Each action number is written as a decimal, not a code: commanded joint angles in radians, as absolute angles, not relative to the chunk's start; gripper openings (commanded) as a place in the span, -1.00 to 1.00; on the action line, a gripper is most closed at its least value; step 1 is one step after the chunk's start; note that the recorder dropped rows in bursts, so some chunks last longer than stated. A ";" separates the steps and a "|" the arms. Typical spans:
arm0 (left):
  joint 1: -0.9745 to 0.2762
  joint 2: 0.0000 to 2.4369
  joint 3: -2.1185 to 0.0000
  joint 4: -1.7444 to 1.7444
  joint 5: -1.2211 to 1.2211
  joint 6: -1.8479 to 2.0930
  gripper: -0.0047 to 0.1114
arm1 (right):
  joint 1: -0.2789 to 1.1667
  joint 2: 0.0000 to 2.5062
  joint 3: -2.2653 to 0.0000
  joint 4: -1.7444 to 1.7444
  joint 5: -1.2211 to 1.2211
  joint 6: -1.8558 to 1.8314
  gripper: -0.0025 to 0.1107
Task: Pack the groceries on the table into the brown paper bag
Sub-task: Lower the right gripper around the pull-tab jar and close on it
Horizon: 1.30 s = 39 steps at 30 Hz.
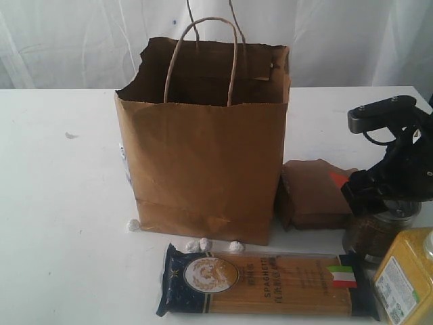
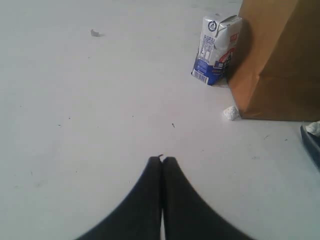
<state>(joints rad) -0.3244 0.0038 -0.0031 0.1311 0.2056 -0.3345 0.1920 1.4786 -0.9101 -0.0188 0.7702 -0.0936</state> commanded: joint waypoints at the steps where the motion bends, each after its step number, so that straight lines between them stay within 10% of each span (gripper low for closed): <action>1: -0.319 0.000 0.000 0.127 0.203 -0.336 -0.92 | 0.191 1.482 -0.906 0.008 0.792 -0.113 0.08; 4: -0.319 0.000 0.000 0.127 0.203 -0.336 -0.92 | 0.191 1.482 -0.906 0.010 0.792 -0.127 0.44; 28: -0.319 0.000 0.000 0.127 0.203 -0.336 -0.92 | 0.191 1.531 -0.906 0.026 0.759 -0.154 0.41; 39: -0.319 0.000 0.000 0.127 0.203 -0.336 -0.92 | 0.191 1.505 -0.908 0.026 0.754 -0.154 -0.60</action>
<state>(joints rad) -0.3244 0.0038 -0.0031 0.1311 0.2056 -0.3345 0.1920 1.5287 -0.9101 0.0100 0.7576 -0.1453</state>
